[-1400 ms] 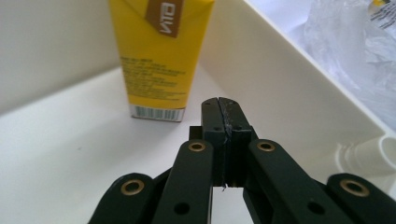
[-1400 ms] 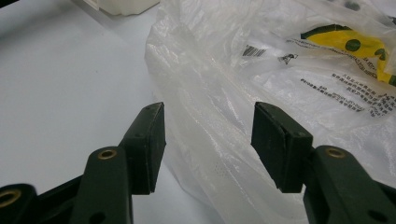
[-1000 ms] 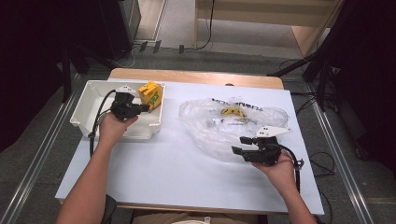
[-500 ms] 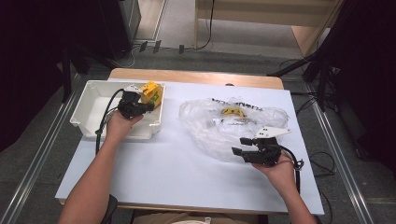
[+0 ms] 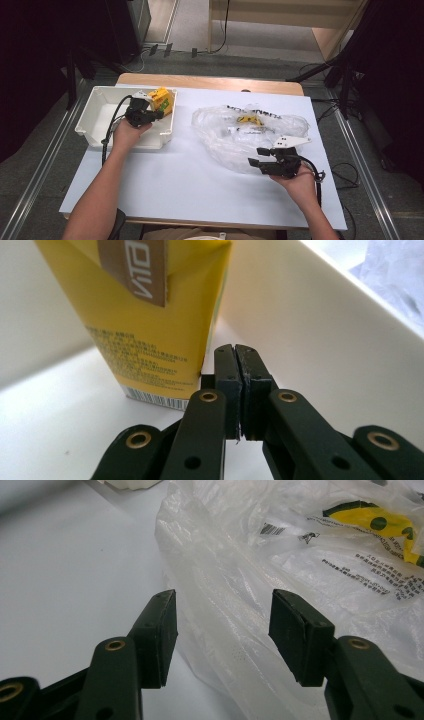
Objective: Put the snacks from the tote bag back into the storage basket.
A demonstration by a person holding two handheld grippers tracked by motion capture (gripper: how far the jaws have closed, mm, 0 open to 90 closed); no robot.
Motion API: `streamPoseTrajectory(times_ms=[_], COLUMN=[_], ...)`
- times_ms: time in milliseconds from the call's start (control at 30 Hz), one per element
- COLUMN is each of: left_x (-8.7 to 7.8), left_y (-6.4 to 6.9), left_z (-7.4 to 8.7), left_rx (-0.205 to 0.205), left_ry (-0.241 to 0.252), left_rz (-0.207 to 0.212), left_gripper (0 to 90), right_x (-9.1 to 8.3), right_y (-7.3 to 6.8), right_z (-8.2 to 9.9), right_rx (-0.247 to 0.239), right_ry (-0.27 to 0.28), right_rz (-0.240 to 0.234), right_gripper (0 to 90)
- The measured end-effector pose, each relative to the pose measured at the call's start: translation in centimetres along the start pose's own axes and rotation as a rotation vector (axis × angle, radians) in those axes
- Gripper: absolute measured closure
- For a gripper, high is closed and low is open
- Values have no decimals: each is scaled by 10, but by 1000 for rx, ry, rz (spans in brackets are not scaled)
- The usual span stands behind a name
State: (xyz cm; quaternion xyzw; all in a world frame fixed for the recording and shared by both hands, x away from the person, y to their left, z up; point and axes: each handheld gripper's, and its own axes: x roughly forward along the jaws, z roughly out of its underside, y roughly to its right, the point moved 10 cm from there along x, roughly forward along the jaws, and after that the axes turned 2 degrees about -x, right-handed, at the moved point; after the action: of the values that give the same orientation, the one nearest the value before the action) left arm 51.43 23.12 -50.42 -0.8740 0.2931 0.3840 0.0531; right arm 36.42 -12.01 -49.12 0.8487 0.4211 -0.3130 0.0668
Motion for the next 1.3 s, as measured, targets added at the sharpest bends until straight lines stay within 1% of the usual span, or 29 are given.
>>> streamPoseTrajectory(times_ms=[67, 133, 267, 367, 600, 633, 933, 967, 1200, 1300], left_x=[-1, -1, -4, -6, -10, -11, -13, -13, -13, -14], left_y=[-2, -5, -10, -14, -24, -25, -33, -34, -37, -39], left_z=[0, 0, 1, 1, 1, 1, -2, -2, -4, -4], left_rx=[-6, -23, -59, -64, -111, -110, -153, -156, -158, -167], left_ry=[1, 6, 15, 11, 27, 27, 41, 34, 25, 26], left_rz=[-5, -10, -3, -15, -29, -37, -57, -55, -69, -72], left_gripper=[898, 899, 900, 900, 900, 900, 900, 900, 900, 900], right_x=[0, 0, 0, 0, 0, 0, 0, 0, 1, 1], right_y=[0, 1, 0, 0, 0, 0, 0, 0, 0, 1], right_z=[0, 0, 0, 0, 0, 0, 0, 0, 1, 1], right_rx=[0, 2, -2, -2, -2, -4, -6, -5, -7, -6], right_ry=[2, 2, -1, -1, -2, -2, -4, -4, -6, -7], right_rz=[1, 1, 3, 1, 1, 0, -1, -1, 1, 2], right_gripper=[460, 460, 464, 465, 467, 467, 470, 470, 470, 471])
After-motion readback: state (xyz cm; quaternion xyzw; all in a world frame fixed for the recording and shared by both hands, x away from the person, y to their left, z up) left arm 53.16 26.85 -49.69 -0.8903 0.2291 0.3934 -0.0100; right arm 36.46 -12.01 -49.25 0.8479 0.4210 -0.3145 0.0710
